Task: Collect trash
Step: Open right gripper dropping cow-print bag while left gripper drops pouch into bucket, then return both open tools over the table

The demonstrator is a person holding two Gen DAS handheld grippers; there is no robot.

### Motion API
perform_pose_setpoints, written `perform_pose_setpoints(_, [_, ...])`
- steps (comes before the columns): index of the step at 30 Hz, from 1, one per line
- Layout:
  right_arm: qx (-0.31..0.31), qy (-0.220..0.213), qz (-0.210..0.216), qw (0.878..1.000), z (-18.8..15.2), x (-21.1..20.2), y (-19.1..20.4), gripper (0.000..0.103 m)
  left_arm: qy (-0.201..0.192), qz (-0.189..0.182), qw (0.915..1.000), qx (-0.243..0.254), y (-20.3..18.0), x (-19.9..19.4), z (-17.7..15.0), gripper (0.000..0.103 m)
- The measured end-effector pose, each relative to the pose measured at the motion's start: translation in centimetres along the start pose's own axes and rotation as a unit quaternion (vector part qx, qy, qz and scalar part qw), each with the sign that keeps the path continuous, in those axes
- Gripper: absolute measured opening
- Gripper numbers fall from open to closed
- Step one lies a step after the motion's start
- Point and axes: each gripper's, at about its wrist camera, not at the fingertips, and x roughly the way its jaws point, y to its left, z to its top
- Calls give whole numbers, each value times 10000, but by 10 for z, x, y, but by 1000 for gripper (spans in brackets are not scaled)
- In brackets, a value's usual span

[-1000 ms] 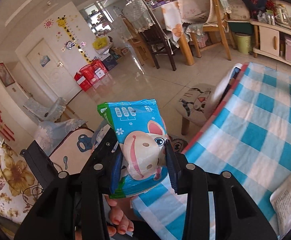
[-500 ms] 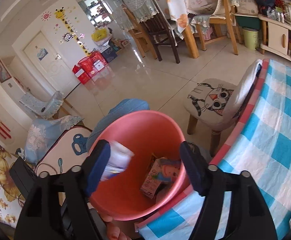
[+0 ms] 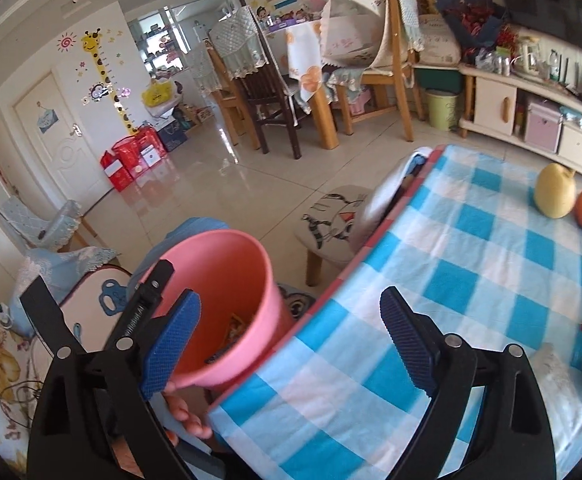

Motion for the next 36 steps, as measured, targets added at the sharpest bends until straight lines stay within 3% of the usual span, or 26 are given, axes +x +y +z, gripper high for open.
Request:
perform_pose_setpoints(12, [-531, -241, -758, 9954, -29, -50, -21, 93, 50, -918, 9929, 757, -43, -12, -23, 99])
perform_pose_setpoints(17, [-687, -337, -999, 9921, -41, -66, -30, 93, 177, -1057, 9895, 972, -61, -15, -34, 99])
perform_pose_setpoints(36, [-877, -595, -1254, 9864, -67, -97, -52, 94, 741, -1334, 9771, 1480, -104, -19, -77, 99])
